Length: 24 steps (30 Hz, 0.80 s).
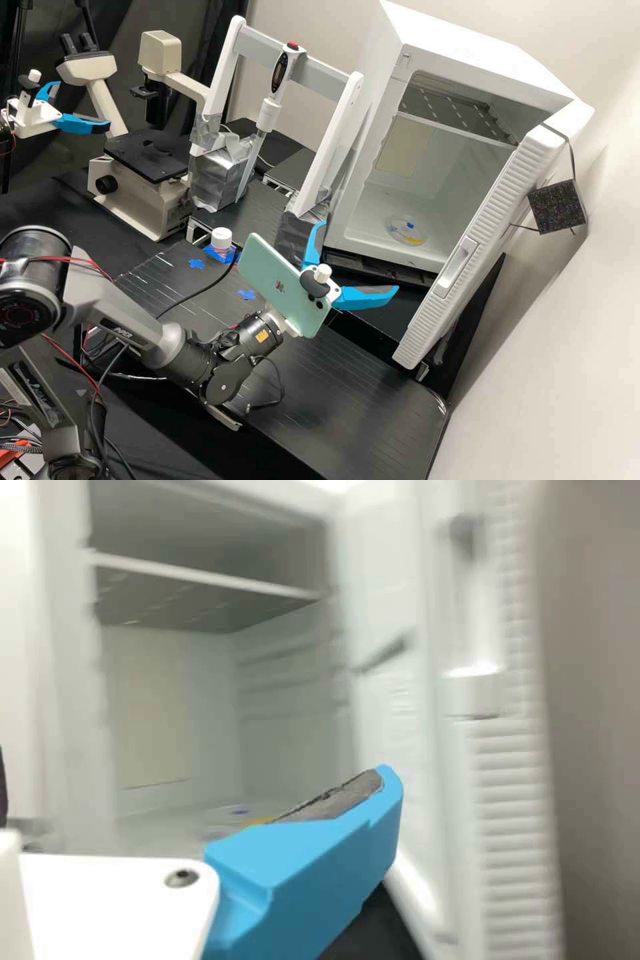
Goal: Close the door
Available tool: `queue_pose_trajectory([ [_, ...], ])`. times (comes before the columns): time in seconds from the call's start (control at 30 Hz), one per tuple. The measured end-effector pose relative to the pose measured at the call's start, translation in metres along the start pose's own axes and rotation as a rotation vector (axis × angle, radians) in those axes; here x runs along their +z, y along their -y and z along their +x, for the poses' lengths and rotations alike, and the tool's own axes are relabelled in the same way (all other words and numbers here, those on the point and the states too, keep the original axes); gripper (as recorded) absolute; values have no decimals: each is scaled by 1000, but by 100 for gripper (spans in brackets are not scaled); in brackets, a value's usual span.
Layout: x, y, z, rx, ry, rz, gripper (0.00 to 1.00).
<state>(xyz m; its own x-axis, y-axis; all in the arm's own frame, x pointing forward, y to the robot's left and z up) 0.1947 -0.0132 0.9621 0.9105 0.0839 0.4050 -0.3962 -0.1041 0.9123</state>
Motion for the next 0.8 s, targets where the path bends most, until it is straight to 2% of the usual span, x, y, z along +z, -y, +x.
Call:
queue_pose_trajectory([
  [0.13,15,-12,0,52,51,-2,100],
  [0.33,47,-21,19,92,114,41,100],
  [0.53,71,-18,40,87,136,75,100],
  [0.7,78,-11,51,68,134,88,100],
  [0.8,81,-7,56,69,135,85,100],
])
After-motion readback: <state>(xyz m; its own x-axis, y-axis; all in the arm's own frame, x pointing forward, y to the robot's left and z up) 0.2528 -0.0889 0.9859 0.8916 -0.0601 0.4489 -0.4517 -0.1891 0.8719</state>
